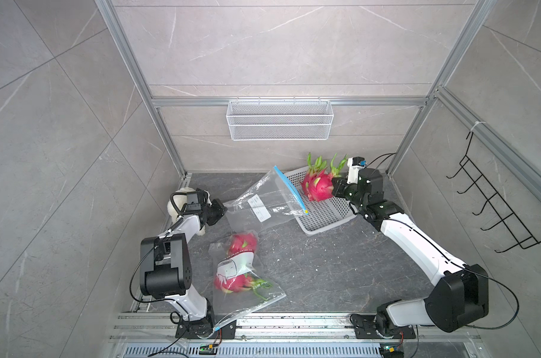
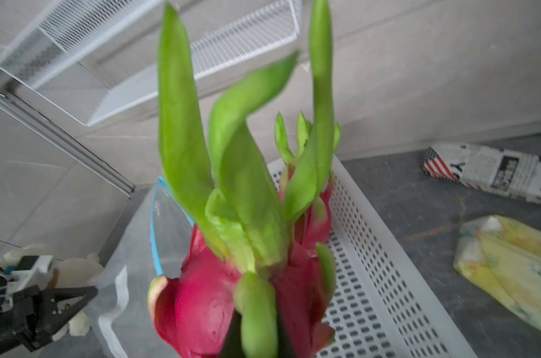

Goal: Open the zip-top bag and take out the dragon fruit
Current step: Place the dragon fruit in the basket.

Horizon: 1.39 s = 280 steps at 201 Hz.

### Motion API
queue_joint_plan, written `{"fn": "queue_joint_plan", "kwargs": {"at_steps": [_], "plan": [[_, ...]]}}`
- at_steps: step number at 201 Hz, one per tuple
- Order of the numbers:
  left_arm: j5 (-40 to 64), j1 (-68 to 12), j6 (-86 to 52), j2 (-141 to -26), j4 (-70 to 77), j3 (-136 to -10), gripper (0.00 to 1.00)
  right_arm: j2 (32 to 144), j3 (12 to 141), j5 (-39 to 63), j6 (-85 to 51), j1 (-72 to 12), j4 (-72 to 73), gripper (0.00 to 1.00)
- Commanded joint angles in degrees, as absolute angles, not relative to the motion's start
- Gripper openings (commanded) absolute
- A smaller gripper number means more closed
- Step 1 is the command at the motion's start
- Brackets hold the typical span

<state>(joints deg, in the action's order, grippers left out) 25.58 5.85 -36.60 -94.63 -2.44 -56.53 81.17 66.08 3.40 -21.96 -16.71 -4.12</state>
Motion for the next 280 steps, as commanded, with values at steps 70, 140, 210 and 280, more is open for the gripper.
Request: {"fn": "queue_joint_plan", "kwargs": {"at_steps": [70,140,210,280], "plan": [[24.81,6.3,-35.32,-90.97,-1.75,-56.06,0.0,90.74,64.75,2.74,-20.93,-12.98,-4.55,0.02],[24.77,6.33,-34.94,-90.26,-1.93,-55.38,0.0,95.53,70.27,-2.19,-16.01,-12.35,-5.08,0.04],[26.04,6.38,-39.05,-91.64,-0.08,-57.1,0.0,97.19,71.19,-2.75,-14.96,-12.37,-5.71,0.34],[23.39,6.41,-43.09,-92.64,-0.32,-63.11,0.0,92.57,71.87,-2.94,-14.67,-12.32,-6.09,0.55]]}}
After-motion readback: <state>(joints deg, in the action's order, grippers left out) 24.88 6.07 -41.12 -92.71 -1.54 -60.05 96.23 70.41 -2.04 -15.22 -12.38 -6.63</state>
